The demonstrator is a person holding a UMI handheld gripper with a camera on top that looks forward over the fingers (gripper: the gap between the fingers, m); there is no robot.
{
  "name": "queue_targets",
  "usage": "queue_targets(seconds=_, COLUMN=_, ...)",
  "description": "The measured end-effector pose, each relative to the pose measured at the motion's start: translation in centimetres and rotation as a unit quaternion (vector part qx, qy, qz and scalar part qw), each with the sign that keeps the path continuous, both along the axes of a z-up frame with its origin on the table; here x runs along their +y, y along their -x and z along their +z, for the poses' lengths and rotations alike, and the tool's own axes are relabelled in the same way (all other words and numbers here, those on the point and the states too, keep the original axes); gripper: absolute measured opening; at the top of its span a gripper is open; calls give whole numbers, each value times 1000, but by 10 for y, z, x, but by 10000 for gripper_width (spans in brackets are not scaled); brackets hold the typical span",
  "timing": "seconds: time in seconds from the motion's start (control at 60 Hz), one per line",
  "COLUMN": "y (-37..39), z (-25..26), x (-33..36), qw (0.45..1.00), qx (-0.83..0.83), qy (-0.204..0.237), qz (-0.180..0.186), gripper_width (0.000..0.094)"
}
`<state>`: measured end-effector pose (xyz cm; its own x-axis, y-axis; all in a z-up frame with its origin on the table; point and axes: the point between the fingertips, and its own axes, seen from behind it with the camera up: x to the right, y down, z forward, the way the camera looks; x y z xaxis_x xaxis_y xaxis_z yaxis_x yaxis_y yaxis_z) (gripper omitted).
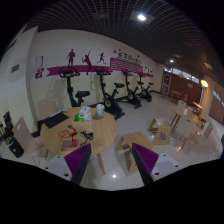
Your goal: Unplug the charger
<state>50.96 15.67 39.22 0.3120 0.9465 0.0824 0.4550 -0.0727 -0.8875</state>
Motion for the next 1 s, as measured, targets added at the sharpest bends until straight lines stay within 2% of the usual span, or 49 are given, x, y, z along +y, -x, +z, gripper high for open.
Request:
queue_targets(seconds=0.333, y=13, z=-17, x=-48, qw=999, qx=-15, qy=-3, qz=47, gripper_width=854)
queue_targets(seconds=0.55, y=37, z=-64, x=-96, qw=996, qx=-36, qy=7, qz=83, gripper_width=850)
queue_targets(seconds=0.767, y=55, z=-120, x=-127, qw=994, qx=-37, qy=30, qz=103, gripper_width=855)
queue_targets(seconds=1.0, y=95, z=-186, x=-147, qw=991, qx=-18, qy=35, qz=126, gripper_width=855)
